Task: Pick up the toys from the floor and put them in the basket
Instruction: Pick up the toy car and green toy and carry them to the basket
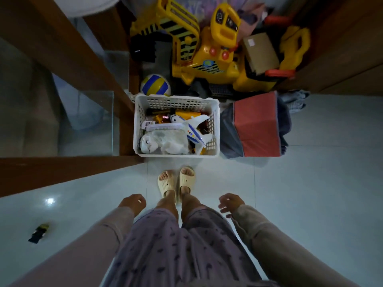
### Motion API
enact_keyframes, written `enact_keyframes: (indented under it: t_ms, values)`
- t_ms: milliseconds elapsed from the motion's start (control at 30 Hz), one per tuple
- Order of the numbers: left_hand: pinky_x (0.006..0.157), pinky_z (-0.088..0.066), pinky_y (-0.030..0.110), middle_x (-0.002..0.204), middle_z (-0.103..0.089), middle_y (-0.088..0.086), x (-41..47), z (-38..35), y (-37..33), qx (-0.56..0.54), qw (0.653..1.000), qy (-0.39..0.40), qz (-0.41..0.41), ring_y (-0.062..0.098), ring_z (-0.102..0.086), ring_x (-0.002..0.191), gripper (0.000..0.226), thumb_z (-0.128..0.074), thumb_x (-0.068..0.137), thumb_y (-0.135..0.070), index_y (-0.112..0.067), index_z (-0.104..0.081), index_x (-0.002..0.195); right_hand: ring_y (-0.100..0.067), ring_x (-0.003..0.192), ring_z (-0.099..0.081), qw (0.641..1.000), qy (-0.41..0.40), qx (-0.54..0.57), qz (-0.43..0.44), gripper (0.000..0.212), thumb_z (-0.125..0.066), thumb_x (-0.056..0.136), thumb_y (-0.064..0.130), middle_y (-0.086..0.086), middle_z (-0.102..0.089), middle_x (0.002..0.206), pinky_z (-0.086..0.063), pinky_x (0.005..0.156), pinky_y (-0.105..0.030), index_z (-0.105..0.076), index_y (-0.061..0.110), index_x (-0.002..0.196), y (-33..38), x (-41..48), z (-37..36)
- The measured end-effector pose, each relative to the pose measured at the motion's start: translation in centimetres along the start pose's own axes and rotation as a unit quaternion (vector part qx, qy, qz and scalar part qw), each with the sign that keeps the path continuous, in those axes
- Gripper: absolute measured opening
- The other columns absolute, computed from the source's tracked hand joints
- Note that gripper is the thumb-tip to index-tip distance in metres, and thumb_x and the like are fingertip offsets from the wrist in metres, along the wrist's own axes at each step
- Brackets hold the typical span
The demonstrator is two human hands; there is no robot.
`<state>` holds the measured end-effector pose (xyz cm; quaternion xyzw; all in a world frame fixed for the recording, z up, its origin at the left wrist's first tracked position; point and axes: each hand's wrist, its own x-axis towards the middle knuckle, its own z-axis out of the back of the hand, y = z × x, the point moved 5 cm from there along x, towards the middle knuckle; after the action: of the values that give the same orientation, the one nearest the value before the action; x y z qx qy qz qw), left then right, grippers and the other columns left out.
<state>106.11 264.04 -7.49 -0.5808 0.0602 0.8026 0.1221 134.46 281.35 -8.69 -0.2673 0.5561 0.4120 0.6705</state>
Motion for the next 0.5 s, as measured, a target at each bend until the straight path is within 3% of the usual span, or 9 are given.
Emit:
enact_keyframes:
  t_ms: [200, 367, 500]
  values:
    - [0.102, -0.041, 0.028, 0.134, -0.058, 0.009, -2.5, 1.5, 0.2, 0.039, 0.999, 0.015, -0.014, 0.028, -0.055, 0.122, 0.033, -0.041, 0.094, -0.022, -0.015, -0.060, 0.121, -0.023, 0.057, -0.054, 0.998, -0.055, 0.024, 0.011, 0.013, -0.052, 0.090, 0.012, -0.012, -0.061, 0.070, -0.039, 0.053, -0.022, -0.058, 0.010, 0.079, -1.4, -2.1, 1.1]
    - [0.102, -0.044, 0.030, 0.130, -0.061, 0.015, -3.3, 3.9, 1.2, -0.010, 1.000, -0.026, -0.006, 0.030, -0.058, 0.119, 0.033, -0.043, 0.093, -0.018, -0.007, -0.061, 0.118, -0.025, 0.090, -0.056, 0.996, -0.074, -0.020, 0.038, 0.009, -0.054, 0.088, 0.011, -0.025, -0.066, 0.107, -0.046, 0.085, -0.035, -0.062, 0.007, 0.087, -0.7, -1.8, 1.2]
    - [0.098, -0.047, 0.029, 0.129, -0.061, 0.014, -3.5, 5.3, 1.6, -0.084, 0.994, -0.063, -0.004, 0.030, -0.060, 0.114, 0.032, -0.043, 0.093, -0.017, -0.007, -0.061, 0.118, -0.025, 0.085, -0.055, 0.994, -0.040, -0.076, 0.061, 0.024, -0.053, 0.088, 0.007, -0.017, -0.062, 0.095, -0.042, 0.079, -0.028, -0.064, -0.004, 0.106, 1.6, -1.2, 2.5]
